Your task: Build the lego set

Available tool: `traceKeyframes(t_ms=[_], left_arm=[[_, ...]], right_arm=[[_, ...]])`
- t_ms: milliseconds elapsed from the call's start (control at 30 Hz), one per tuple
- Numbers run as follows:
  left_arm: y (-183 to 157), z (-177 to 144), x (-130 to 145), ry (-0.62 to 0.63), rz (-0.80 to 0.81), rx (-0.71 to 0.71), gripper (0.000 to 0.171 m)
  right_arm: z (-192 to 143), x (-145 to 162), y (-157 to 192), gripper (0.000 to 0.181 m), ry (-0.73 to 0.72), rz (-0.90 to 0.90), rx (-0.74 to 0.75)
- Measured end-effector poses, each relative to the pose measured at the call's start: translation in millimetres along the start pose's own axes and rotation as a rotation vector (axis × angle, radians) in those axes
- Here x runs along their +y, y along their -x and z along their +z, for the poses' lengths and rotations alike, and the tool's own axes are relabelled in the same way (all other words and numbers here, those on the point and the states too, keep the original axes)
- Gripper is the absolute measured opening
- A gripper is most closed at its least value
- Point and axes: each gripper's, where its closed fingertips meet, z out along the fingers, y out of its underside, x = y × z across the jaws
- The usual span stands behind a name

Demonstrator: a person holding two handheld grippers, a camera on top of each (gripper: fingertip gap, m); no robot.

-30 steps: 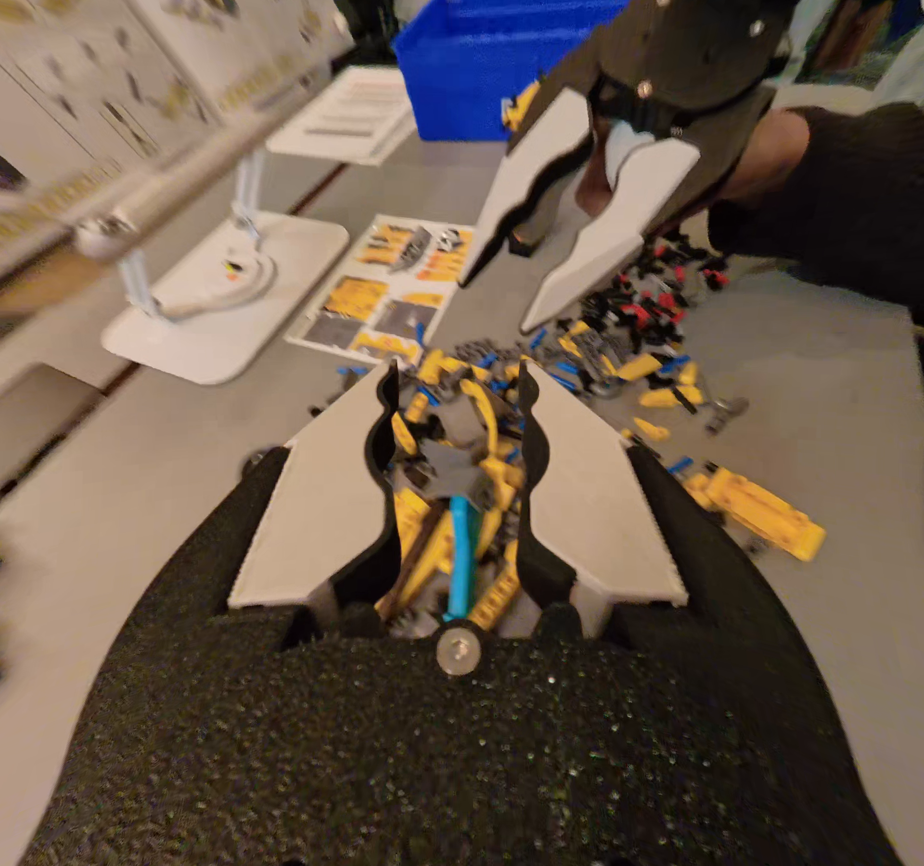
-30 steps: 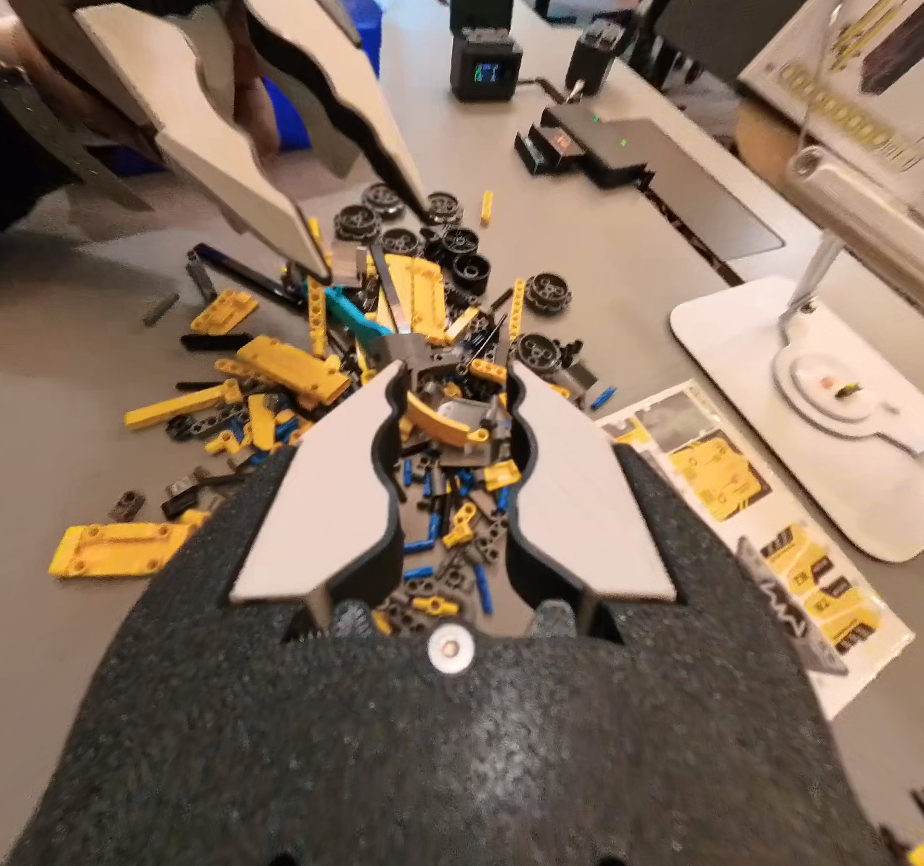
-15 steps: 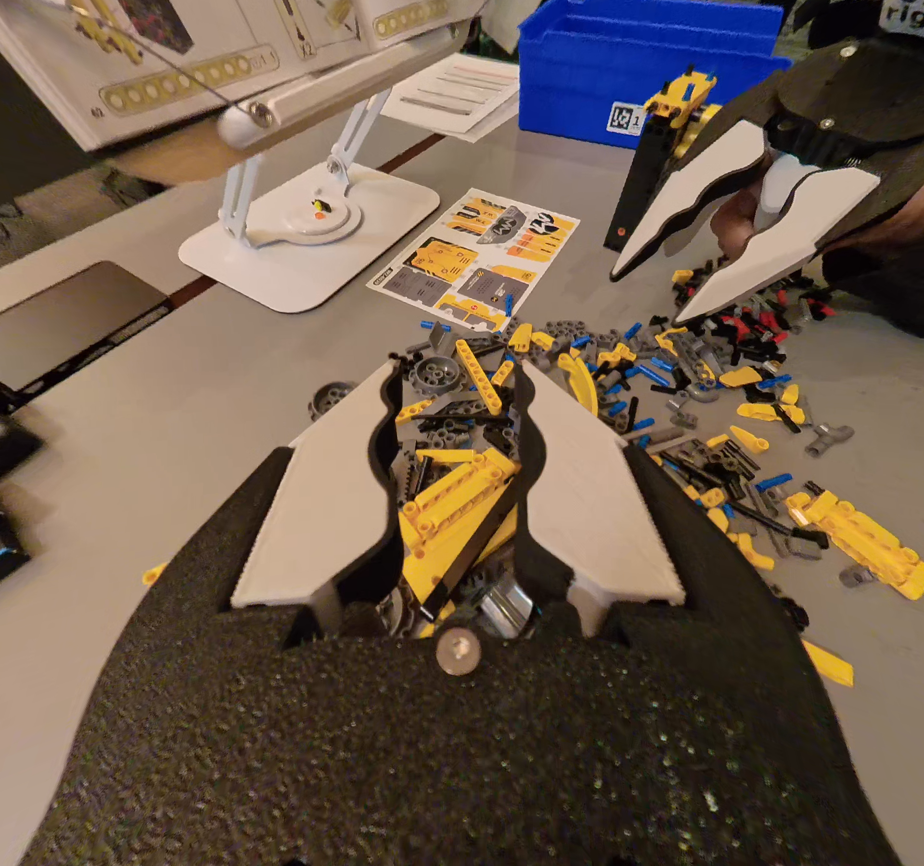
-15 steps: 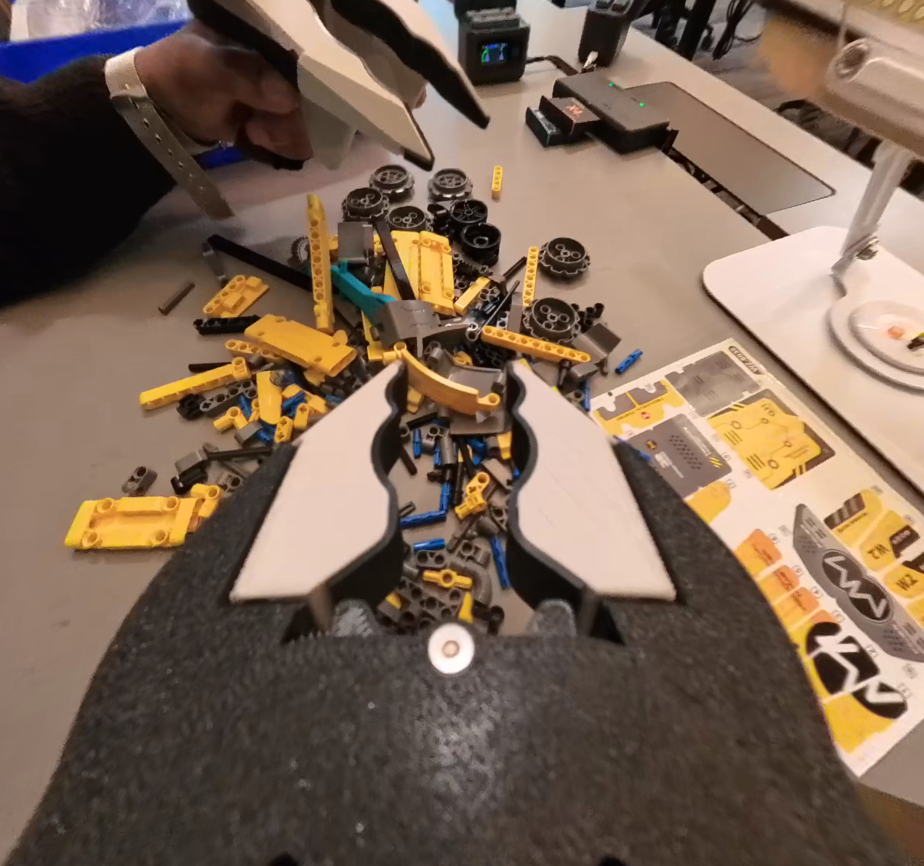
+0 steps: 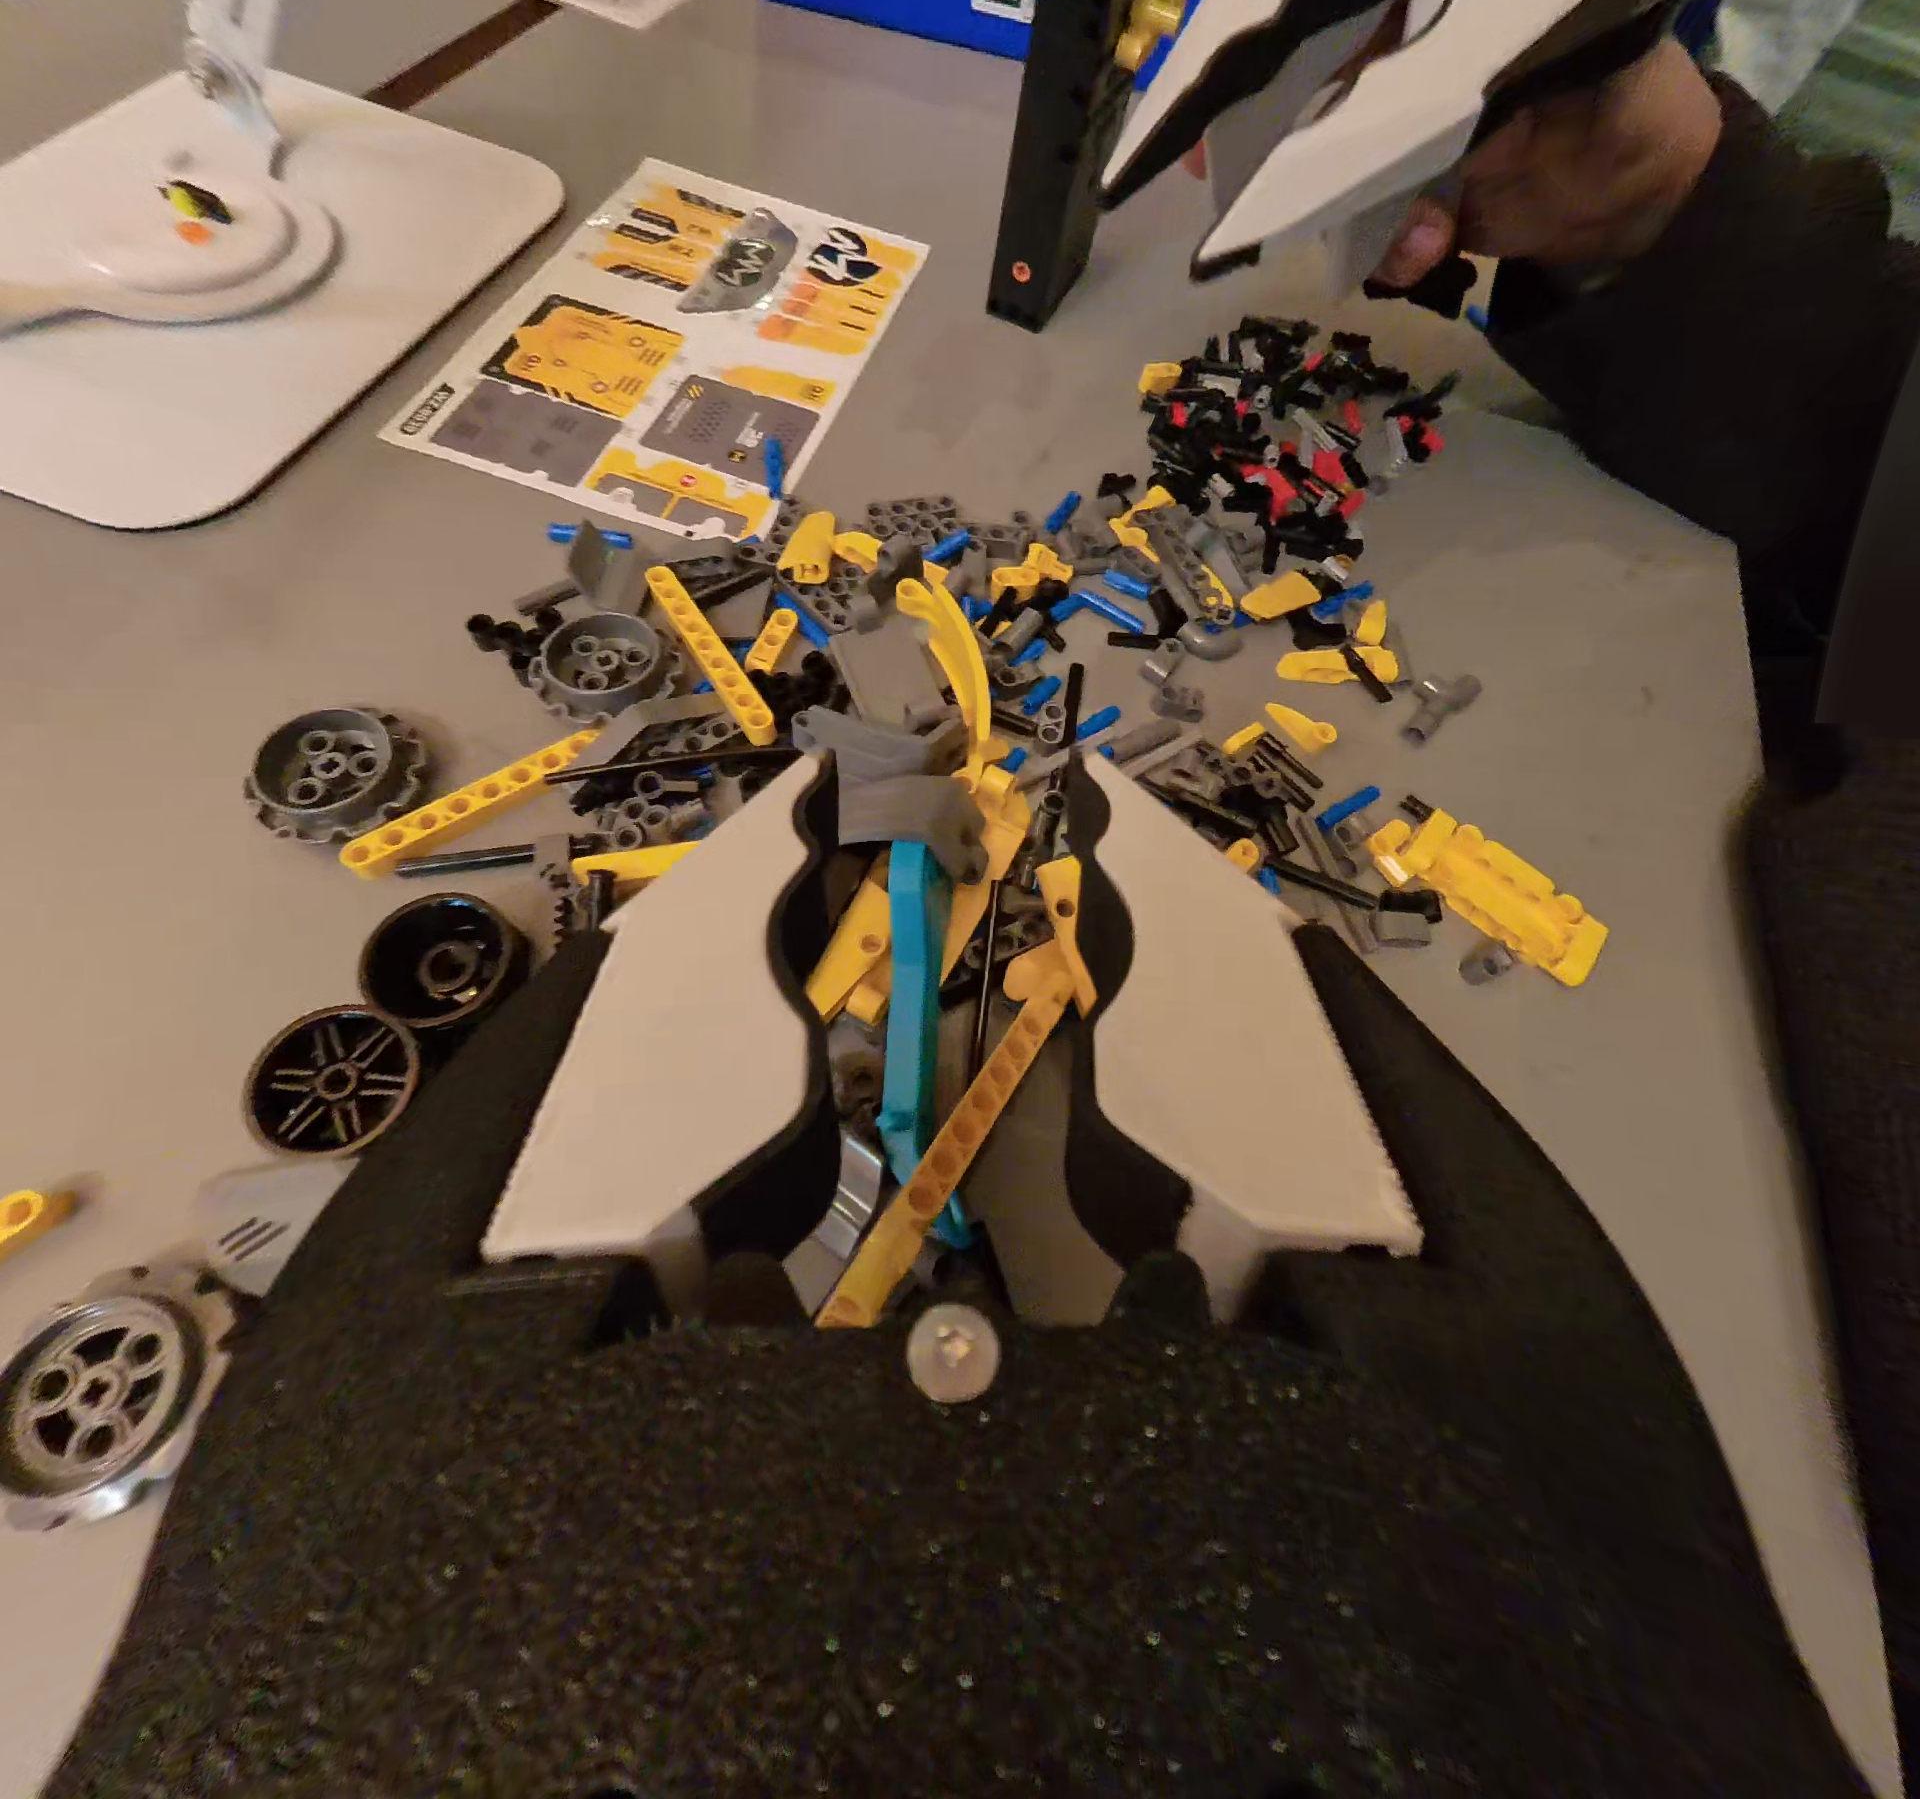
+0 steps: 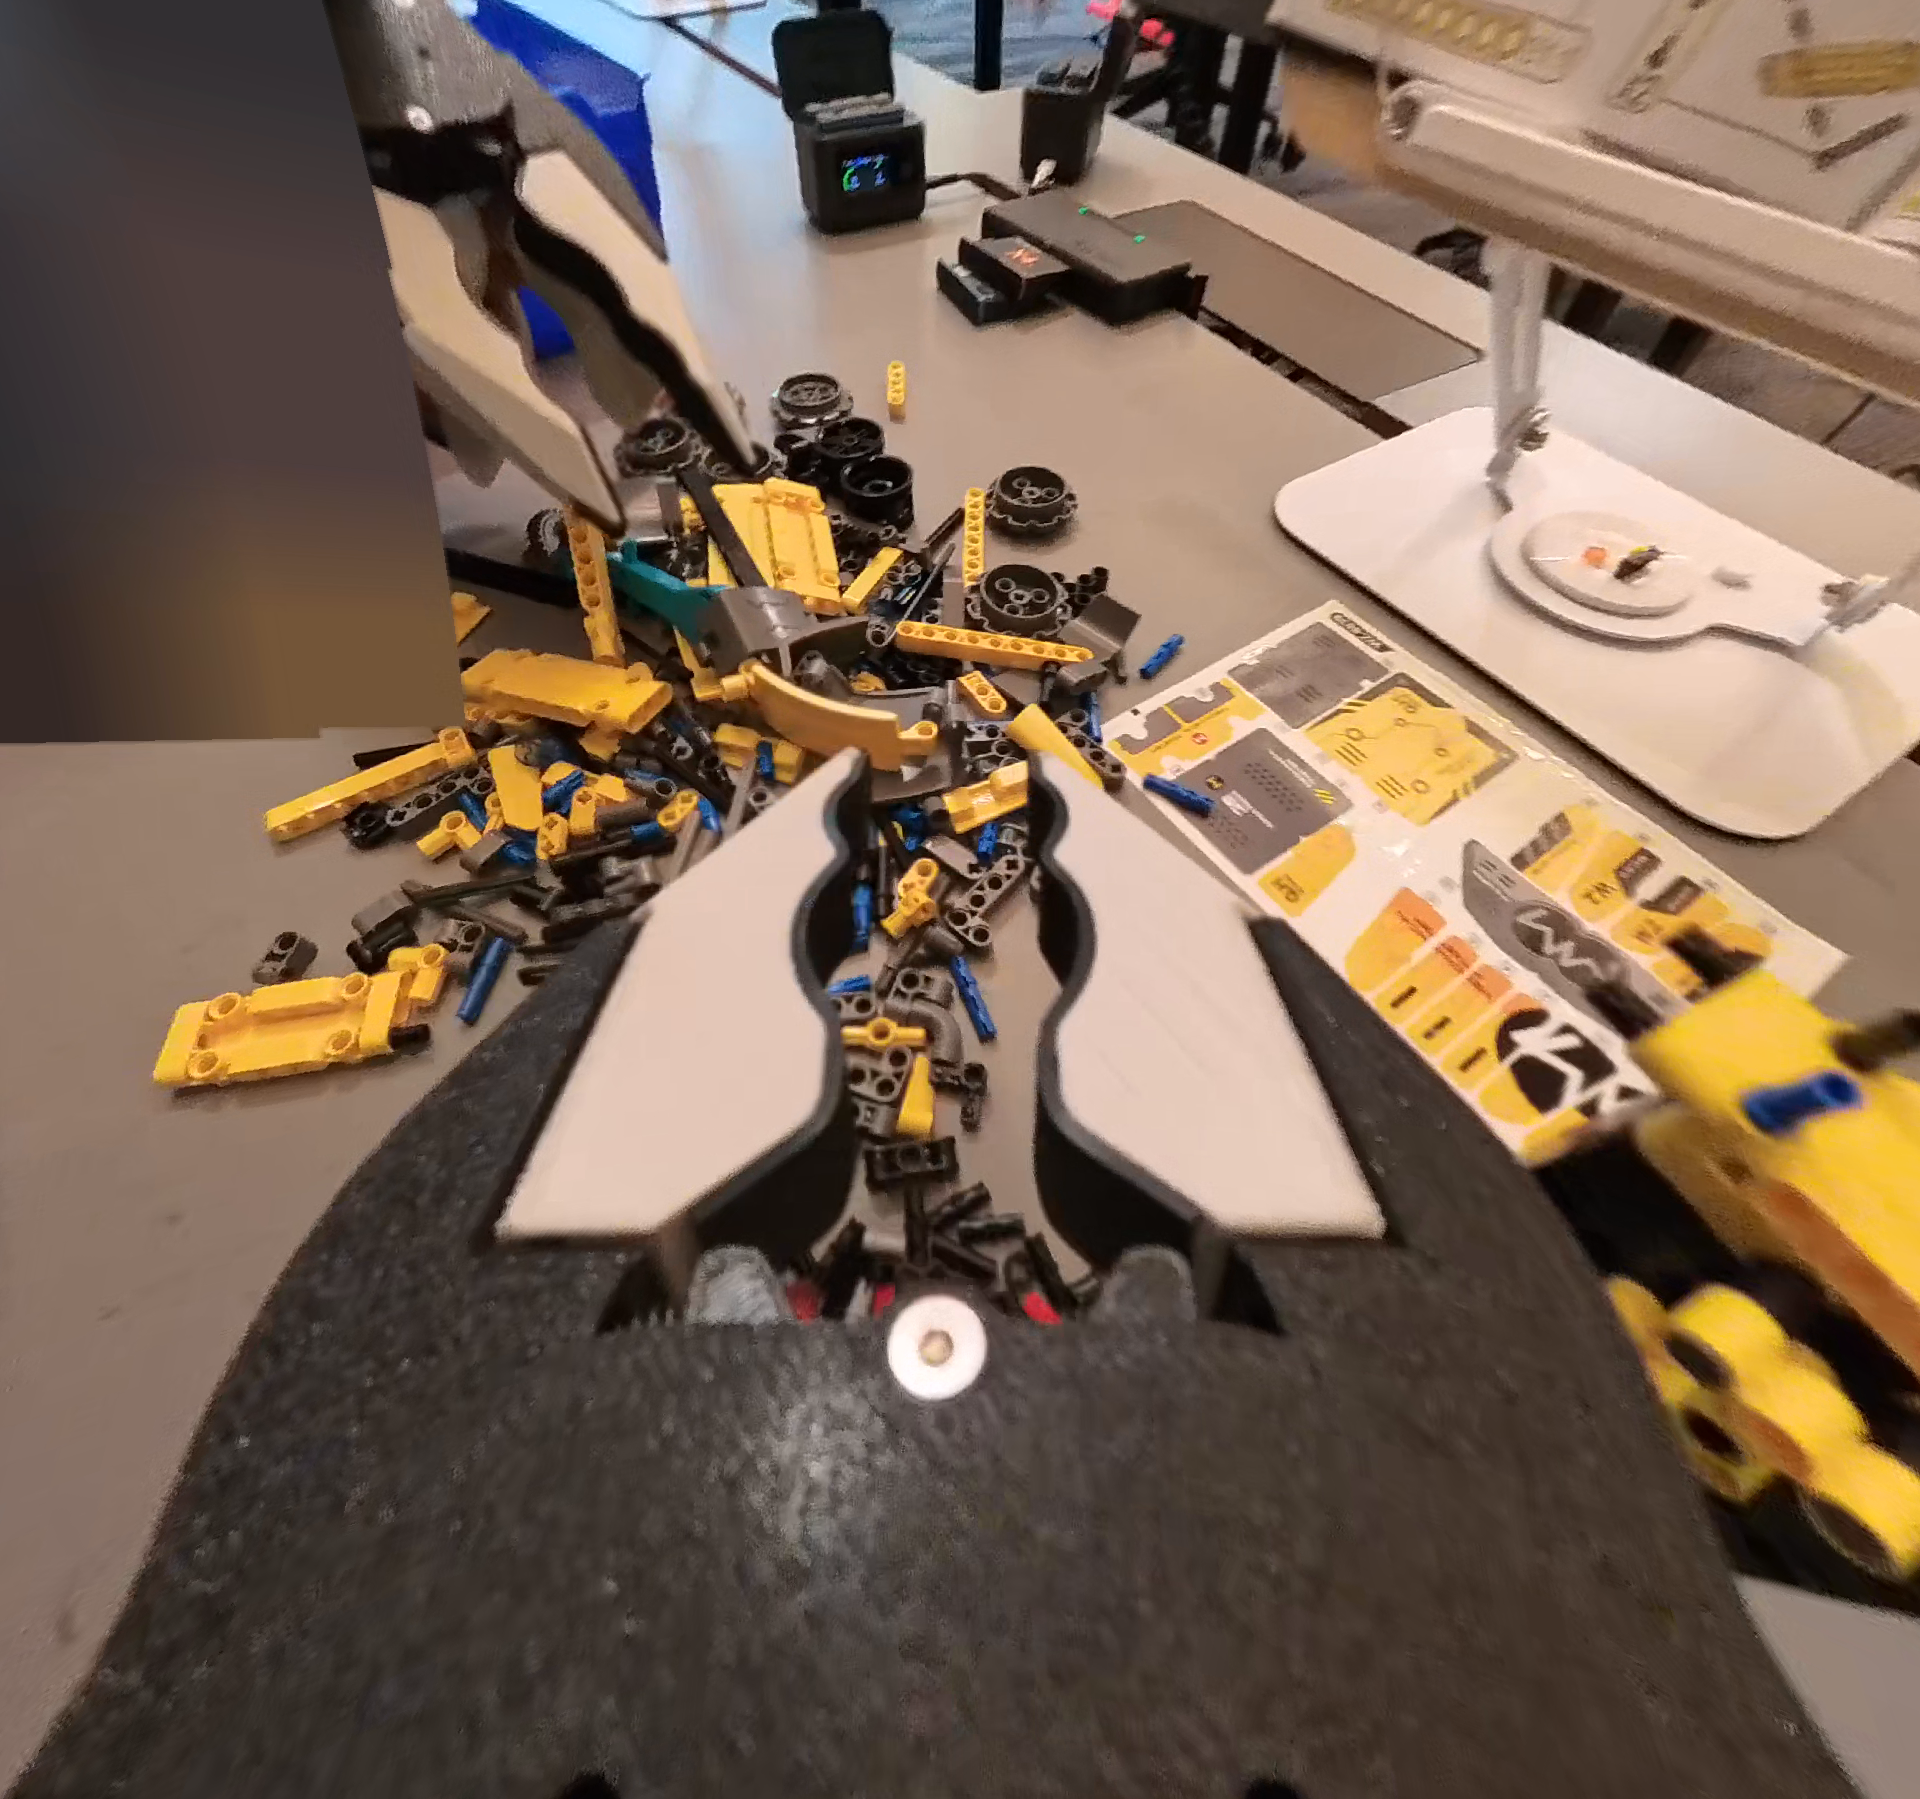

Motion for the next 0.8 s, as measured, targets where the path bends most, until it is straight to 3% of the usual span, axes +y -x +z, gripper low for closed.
traceKeyframes(t_ms=[400, 533, 800], left_arm=[[-0.3, 23.7, 33.6, 0.224, 0.051, -0.083, 0.041], [3.7, 25.8, 35.2, 0.223, 0.050, -0.098, 0.037], [13.2, 24.9, 35.6, 0.210, 0.052, -0.141, 0.012]], right_arm=[[-16.0, 25.0, -11.5, 0.027, 0.016, 0.094, 0.073], [-8.8, 27.9, -2.3, 0.026, 0.020, 0.148, 0.017], [-0.8, 40.2, -1.0, 0.026, 0.084, 0.104, 0.035]])
